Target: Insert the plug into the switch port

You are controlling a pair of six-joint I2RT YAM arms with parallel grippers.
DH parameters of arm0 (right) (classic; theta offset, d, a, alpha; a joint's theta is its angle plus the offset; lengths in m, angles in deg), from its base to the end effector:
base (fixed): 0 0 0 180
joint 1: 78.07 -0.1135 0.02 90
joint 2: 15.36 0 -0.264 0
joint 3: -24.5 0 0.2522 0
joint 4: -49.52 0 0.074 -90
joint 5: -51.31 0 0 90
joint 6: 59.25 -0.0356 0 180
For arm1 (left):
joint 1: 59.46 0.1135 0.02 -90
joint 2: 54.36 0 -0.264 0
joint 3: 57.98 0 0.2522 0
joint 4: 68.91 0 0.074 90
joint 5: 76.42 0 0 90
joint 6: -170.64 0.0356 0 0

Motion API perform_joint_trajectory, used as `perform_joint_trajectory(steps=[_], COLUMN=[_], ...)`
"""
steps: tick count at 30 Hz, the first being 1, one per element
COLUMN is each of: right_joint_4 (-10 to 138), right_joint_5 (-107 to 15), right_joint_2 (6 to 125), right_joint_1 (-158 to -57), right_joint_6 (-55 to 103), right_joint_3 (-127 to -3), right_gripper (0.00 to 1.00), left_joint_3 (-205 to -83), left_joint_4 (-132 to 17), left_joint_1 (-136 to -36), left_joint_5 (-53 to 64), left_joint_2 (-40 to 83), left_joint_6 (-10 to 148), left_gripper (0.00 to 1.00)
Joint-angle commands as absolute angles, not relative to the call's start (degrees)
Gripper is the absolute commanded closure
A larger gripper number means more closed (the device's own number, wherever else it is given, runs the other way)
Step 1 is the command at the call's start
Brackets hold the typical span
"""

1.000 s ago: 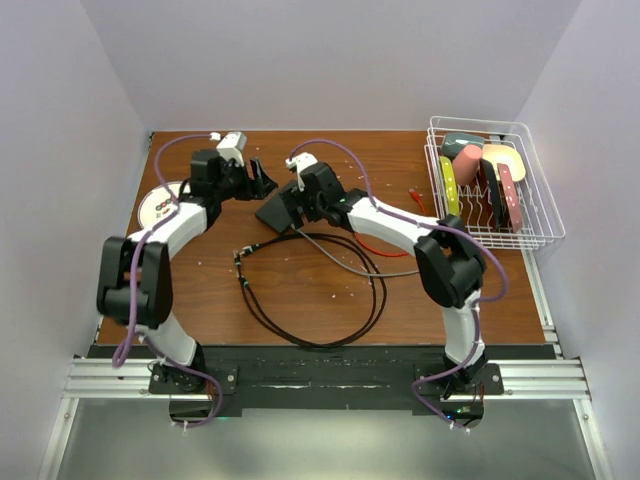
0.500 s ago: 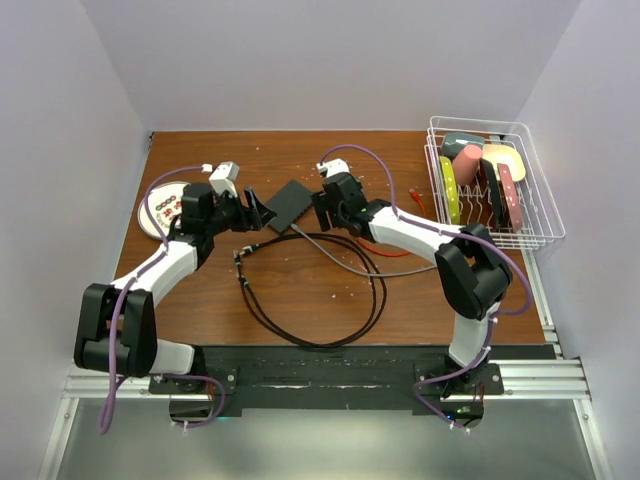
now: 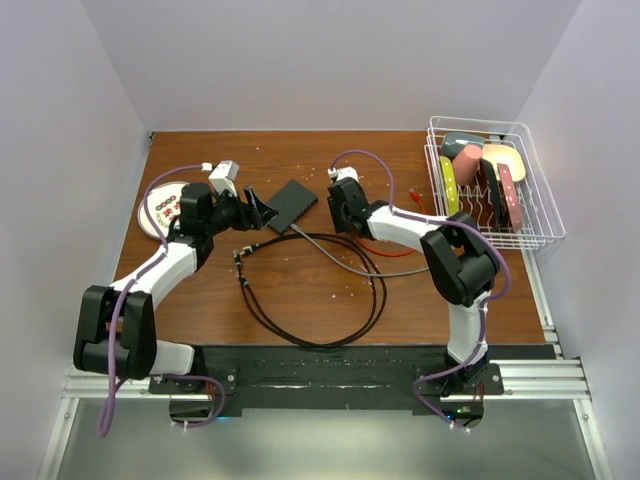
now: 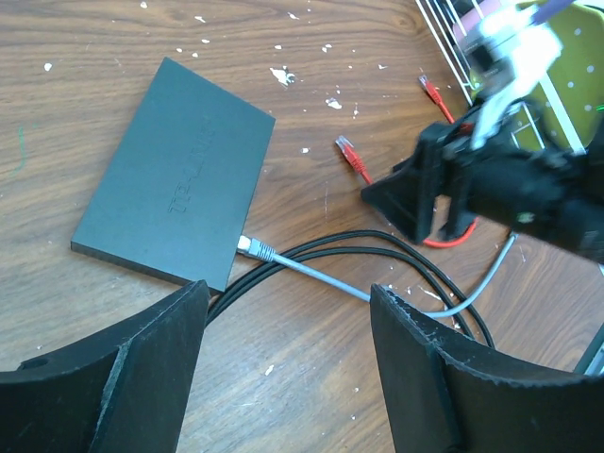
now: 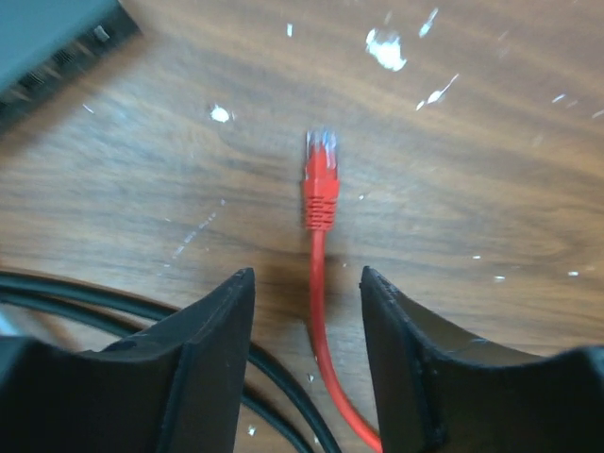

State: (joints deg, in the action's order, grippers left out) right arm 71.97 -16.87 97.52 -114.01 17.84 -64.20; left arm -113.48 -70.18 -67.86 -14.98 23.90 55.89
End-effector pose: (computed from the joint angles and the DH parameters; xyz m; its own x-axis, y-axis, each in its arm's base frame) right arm 0.3529 0.2395 0.1756 -0.6492 -0.2145 -0.7297 -0.1982 0.9740 -0.1099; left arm 0.2911 -0.0602 0.2358 -0.5671 -0.2880 -0.7717 0.3644 0.7525 -0.5486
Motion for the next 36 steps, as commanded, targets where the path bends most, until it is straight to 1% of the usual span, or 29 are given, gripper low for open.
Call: perform_joint_trajectory(steps=[1,2,3,4,5,7,11,13,18,22,24,28,32,36], right_joint_4=[70.31,70.31,71.27,71.71,71.80,71.63,70.49,70.23,63.55,57.75,55.38,50.02,44.05,43.07], right_joint_5=[-15.93,-16.02,-15.93,-15.32,-15.40,-15.40,-17.68,-19.35,-29.01,-36.04,-40.07,-48.07,-54.15,-57.93], right_joint_2=[99.07,99.86,100.30,100.65,100.66,100.39,97.85,96.10,86.80,80.03,78.08,74.65,71.14,68.84], right_joint_1=[-113.40,-113.31,-113.22,-113.22,-113.22,-113.14,-113.14,-113.31,-113.93,-115.42,-116.47,-118.06,-118.94,-118.94], right_joint_6=[15.72,15.63,15.46,15.02,15.10,15.11,16.33,17.91,20.64,22.13,22.49,23.10,22.32,21.96], right_joint_3=[-64.76,-64.93,-65.63,-65.99,-65.99,-65.73,-64.32,-63.53,-55.72,-50.71,-48.86,-45.61,-41.66,-40.94], right_gripper=[0.51,0.52,0.55,0.76,0.87,1.00,1.00,1.00,1.00,1.00,1.00,1.00,1.00,1.00], left_joint_3=[-113.14,-113.57,-113.92,-114.10,-113.84,-113.31,-113.93,-112.45,-112.35,-108.66,-108.57,-105.23,-105.23,-102.95], left_joint_4=[-72.72,-71.86,-71.07,-70.45,-70.53,-71.23,-69.74,-72.97,-76.06,-85.62,-87.05,-96.34,-98.12,-103.83], left_joint_1=[-68.07,-68.07,-68.16,-68.07,-68.07,-68.07,-68.07,-68.07,-68.07,-68.07,-68.07,-68.07,-68.07,-68.07], left_joint_5=[-15.87,-15.78,-15.52,-15.34,-15.34,-14.99,-14.64,-15.25,-19.81,-23.59,-26.04,-29.66,-32.83,-34.58], left_joint_2=[21.40,21.40,21.40,21.23,21.14,20.79,20.52,20.26,20.09,17.98,17.28,16.22,16.13,16.30], left_joint_6=[55.86,56.12,56.73,56.91,56.83,56.56,57.44,56.57,54.72,51.20,50.85,48.66,48.13,45.49], left_gripper=[0.26,0.26,0.26,0.26,0.26,0.26,0.26,0.26,0.26,0.26,0.27,0.27,0.28,0.29])
